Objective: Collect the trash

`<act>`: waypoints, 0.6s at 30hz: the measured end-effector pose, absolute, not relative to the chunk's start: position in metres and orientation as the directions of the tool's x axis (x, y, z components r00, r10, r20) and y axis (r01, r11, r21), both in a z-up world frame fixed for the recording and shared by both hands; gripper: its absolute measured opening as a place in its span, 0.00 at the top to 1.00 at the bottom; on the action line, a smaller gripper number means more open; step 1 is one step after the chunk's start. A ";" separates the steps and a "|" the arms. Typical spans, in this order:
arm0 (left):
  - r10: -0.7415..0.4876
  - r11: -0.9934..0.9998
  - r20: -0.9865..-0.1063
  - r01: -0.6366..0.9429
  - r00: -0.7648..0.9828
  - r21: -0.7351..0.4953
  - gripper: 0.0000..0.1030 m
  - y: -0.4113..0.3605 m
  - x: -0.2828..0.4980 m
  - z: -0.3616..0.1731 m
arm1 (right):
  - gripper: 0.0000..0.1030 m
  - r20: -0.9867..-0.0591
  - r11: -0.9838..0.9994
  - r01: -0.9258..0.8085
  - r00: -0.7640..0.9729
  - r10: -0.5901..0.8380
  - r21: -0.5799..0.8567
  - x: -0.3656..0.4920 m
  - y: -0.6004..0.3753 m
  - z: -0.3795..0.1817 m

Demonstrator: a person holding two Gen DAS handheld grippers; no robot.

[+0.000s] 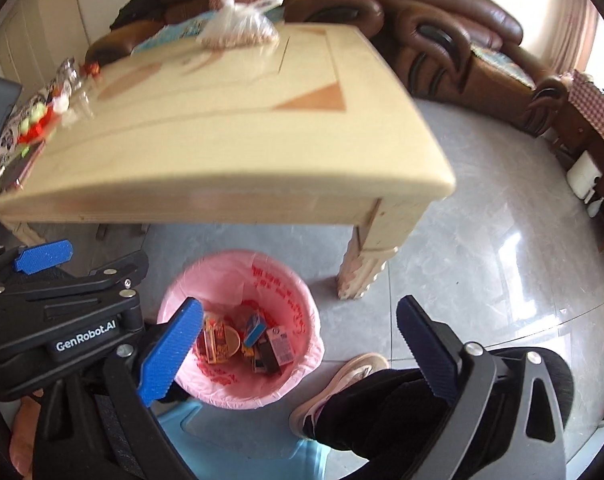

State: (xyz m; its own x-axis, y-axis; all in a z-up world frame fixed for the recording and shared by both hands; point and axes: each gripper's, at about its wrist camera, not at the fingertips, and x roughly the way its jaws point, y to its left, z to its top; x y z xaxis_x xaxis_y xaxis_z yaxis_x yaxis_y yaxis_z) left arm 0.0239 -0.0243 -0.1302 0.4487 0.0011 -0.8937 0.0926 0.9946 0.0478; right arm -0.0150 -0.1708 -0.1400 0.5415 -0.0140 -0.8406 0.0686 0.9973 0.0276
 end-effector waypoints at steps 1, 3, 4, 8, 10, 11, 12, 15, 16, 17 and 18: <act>-0.007 0.995 -0.887 0.094 0.462 0.042 0.21 -0.025 0.021 -0.123 | 0.07 -0.828 0.997 0.074 0.561 -0.011 0.037 -0.019 -0.172 -0.132; -0.011 0.995 -0.866 0.092 0.499 0.041 0.18 -0.027 0.014 -0.105 | 0.07 -0.804 0.995 0.086 0.594 -0.016 0.043 -0.026 -0.175 -0.116; -0.011 0.995 -0.856 0.093 0.518 0.043 0.18 -0.027 0.012 -0.097 | 0.07 -0.788 0.995 0.096 0.615 -0.026 0.042 -0.032 -0.176 -0.107; 0.007 0.995 -0.791 0.076 0.612 0.068 0.14 -0.029 -0.006 -0.060 | 0.07 -0.725 0.990 0.136 0.685 -0.072 0.030 -0.051 -0.180 -0.071; 0.007 0.996 -0.759 0.066 0.651 0.066 0.12 -0.027 -0.013 -0.044 | 0.07 -0.686 0.986 0.163 0.720 -0.102 0.025 -0.062 -0.182 -0.054; 0.000 0.996 -0.742 0.064 0.670 0.058 0.12 -0.026 -0.018 -0.035 | 0.07 -0.668 0.984 0.175 0.735 -0.118 0.019 -0.068 -0.184 -0.046; 0.000 0.997 -0.726 0.059 0.687 0.056 0.12 -0.025 -0.022 -0.027 | 0.07 -0.654 0.982 0.191 0.744 -0.137 0.012 -0.073 -0.185 -0.039; -0.021 0.998 -0.684 0.060 0.730 0.033 0.09 -0.022 -0.036 -0.006 | 0.07 -0.607 0.975 0.220 0.778 -0.162 0.022 -0.088 -0.190 -0.016; -0.028 0.998 -0.668 0.060 0.743 0.025 0.08 -0.020 -0.041 -0.001 | 0.07 -0.591 0.972 0.232 0.787 -0.178 0.017 -0.093 -0.191 -0.009; -0.023 0.998 -0.658 0.054 0.752 0.027 0.07 -0.020 -0.045 0.004 | 0.07 -0.572 0.970 0.242 0.799 -0.189 0.017 -0.098 -0.192 -0.001; -0.014 0.998 -0.650 0.045 0.760 0.031 0.07 -0.020 -0.049 0.009 | 0.07 -0.554 0.970 0.243 0.810 -0.192 0.020 -0.104 -0.193 0.005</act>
